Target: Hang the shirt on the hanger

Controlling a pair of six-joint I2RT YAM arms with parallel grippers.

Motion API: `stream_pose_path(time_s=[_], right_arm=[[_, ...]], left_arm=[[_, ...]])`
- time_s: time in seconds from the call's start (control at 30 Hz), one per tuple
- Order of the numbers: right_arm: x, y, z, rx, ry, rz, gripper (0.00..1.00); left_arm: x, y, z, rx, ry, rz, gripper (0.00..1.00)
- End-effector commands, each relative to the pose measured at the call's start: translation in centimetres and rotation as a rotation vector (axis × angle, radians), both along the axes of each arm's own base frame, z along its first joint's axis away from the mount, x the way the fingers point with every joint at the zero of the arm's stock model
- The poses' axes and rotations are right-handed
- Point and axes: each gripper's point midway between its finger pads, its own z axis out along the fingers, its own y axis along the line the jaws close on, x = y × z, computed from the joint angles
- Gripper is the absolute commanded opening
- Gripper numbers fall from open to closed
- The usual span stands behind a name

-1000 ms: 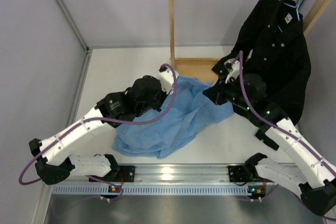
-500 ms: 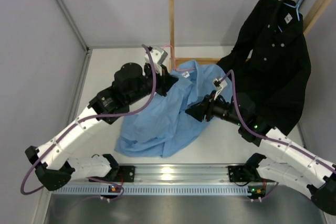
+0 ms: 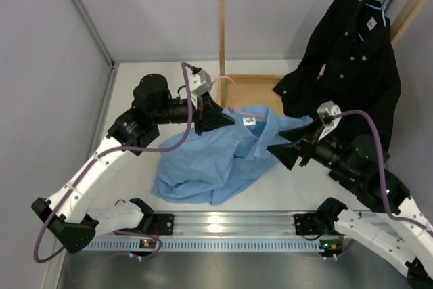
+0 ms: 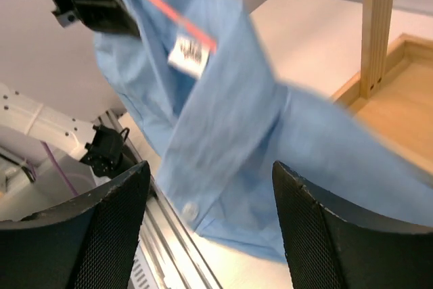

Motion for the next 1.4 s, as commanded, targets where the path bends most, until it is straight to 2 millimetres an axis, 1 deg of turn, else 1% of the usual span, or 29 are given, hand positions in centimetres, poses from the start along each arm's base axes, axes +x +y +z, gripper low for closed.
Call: stream_pose_path(time_s=[0.0, 0.07, 0.1, 0.13, 0.17, 0.2, 0.27, 0.3, 0.37, 0.4, 0.43, 0.5, 0.53, 0.57, 0.6, 0.7, 0.73, 0.83, 0.87, 0.93, 0.97, 1.0, 1.03, 1.07, 1.1, 1.17, 1.2, 1.27, 1.37], right_arm=[[-0.3, 1.1, 1.5, -0.140, -0.064, 0.107, 0.69], [-1.2, 2.8, 2.4, -0.151, -0.087, 0.233, 0.68], [-1.4, 3.0, 4.0, -0.149, -0.148, 0.263, 0.68], [-1.9, 3.5, 4.5, -0.149, -0.166, 0.309, 0.66], [-1.5, 4.0, 4.7, -0.161, -0.174, 0.322, 0.65], [-1.4, 3.9, 6.0, -0.154, -0.209, 0.318, 0.65], [-1.0, 4.3, 7.3, -0.156, -0.239, 0.323, 0.65], [-1.0, 4.4, 7.6, -0.155, -0.243, 0.324, 0.63], [-0.9, 4.4, 8.3, -0.150, -0.249, 0.321, 0.62], [-1.0, 4.3, 8.2, -0.148, -0.244, 0.322, 0.60], [-1.3, 4.0, 8.4, -0.142, -0.250, 0.313, 0.60], [-0.9, 3.5, 7.1, -0.146, -0.212, 0.269, 0.61], [-1.2, 2.9, 7.1, -0.133, -0.209, 0.250, 0.62], [-1.0, 2.7, 5.9, -0.145, -0.186, 0.229, 0.63], [-0.5, 2.2, 5.4, -0.152, -0.176, 0.184, 0.64], [-0.4, 0.9, 4.3, -0.157, -0.153, 0.119, 0.66], [-0.6, 0.5, 4.5, -0.149, -0.162, 0.111, 0.67], [-0.6, 0.6, 5.5, -0.150, -0.194, 0.117, 0.71], [-0.8, 0.6, 6.9, -0.137, -0.221, 0.125, 0.71], [-0.5, 1.4, 7.8, -0.147, -0.242, 0.154, 0.72], [-0.7, 1.5, 9.3, -0.135, -0.270, 0.168, 0.72], [-0.9, 2.0, 9.9, -0.132, -0.280, 0.196, 0.72], [-0.3, 2.8, 9.7, -0.149, -0.274, 0.218, 0.72], [-0.5, 3.1, 10.8, -0.141, -0.296, 0.240, 0.72], [-1.2, 3.8, 10.9, -0.139, -0.307, 0.307, 0.71], [-1.2, 4.8, 11.0, -0.152, -0.328, 0.368, 0.70], [-1.7, 5.2, 11.0, -0.148, -0.334, 0.407, 0.69], [-1.6, 5.8, 11.1, -0.142, -0.338, 0.428, 0.69], [-2.5, 6.5, 11.4, -0.102, -0.369, 0.502, 0.66]], left_arm=[[-6.2, -0.1, 2.0, -0.082, -0.134, -0.396, 0.00], [-7.0, -0.1, 1.7, -0.081, -0.117, -0.462, 0.00], [-7.5, -0.1, 1.5, -0.081, -0.107, -0.491, 0.00], [-7.7, -0.1, 1.2, -0.079, -0.095, -0.515, 0.00], [-7.6, -0.2, 1.1, -0.077, -0.090, -0.515, 0.00], [-7.6, -0.3, 0.9, -0.074, -0.084, -0.515, 0.00], [-7.5, -0.5, 0.5, -0.069, -0.071, -0.523, 0.00], [-7.3, -0.6, 0.3, -0.066, -0.067, -0.514, 0.00], [-5.3, -1.2, 0.1, -0.052, -0.065, -0.390, 0.00], [-4.3, -1.3, 0.1, -0.047, -0.064, -0.320, 0.00], [-1.6, -1.4, 0.2, -0.038, -0.072, -0.155, 0.00], [0.8, -1.1, 0.3, -0.033, -0.055, 0.002, 0.00], [2.2, -0.8, 0.3, -0.029, -0.057, 0.083, 0.00], [2.5, -0.7, 0.5, -0.031, -0.053, 0.102, 0.00], [2.5, -0.7, 0.5, -0.033, -0.051, 0.107, 0.00], [2.8, -0.5, 1.0, -0.047, -0.029, 0.138, 0.00], [2.7, -0.5, 1.2, -0.050, -0.029, 0.131, 0.00], [0.3, -1.2, 1.2, -0.048, 0.001, -0.015, 0.00], [-0.5, -1.5, 1.1, -0.045, 0.014, -0.076, 0.00], [-3.1, -1.9, 0.8, -0.043, 0.048, -0.261, 0.00], [-4.2, -1.9, 0.6, -0.042, 0.059, -0.331, 0.00], [-6.0, -1.7, 0.4, -0.041, 0.074, -0.447, 0.00], [-6.5, -1.8, 0.1, -0.039, 0.078, -0.491, 0.00], [-6.8, -1.8, -0.1, -0.038, 0.072, -0.514, 0.00], [-7.2, -1.8, -0.4, -0.035, 0.074, -0.530, 0.00], [-7.9, -1.9, -0.6, -0.035, 0.074, -0.568, 0.00], [-8.0, -1.9, -0.6, -0.035, 0.076, -0.581, 0.00], [-8.3, -2.0, -0.7, -0.034, 0.080, -0.600, 0.00], [-8.1, -2.2, -0.8, -0.031, 0.084, -0.594, 0.00]])
